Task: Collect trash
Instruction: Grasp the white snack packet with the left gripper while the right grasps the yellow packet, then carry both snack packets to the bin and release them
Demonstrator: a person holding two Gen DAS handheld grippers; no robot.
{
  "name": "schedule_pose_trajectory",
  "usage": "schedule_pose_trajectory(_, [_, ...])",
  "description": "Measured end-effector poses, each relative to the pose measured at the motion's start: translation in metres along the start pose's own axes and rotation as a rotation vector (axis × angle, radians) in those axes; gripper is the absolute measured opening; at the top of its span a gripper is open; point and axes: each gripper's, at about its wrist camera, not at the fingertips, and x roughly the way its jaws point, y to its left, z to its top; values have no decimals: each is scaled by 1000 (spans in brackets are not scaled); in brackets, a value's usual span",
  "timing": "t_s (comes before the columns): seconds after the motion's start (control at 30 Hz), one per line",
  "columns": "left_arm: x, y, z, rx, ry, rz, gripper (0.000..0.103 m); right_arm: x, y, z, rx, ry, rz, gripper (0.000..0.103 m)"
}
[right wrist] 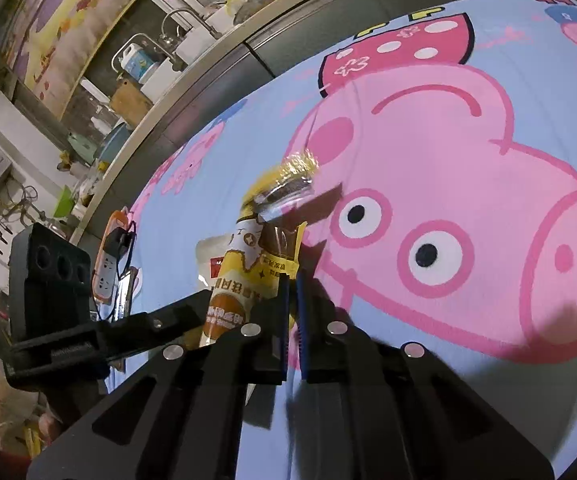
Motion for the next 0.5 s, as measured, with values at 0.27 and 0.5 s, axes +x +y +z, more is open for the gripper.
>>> schedule_pose_trajectory(0.27, [-6, -2, 3, 47, -37, 71, 12, -46, -20, 1, 19, -153, -81, 1])
schedule_pose_trajectory(0.5, [-6, -8, 0, 89, -52, 119, 12, -70, -33, -1, 36, -186, -106, 1])
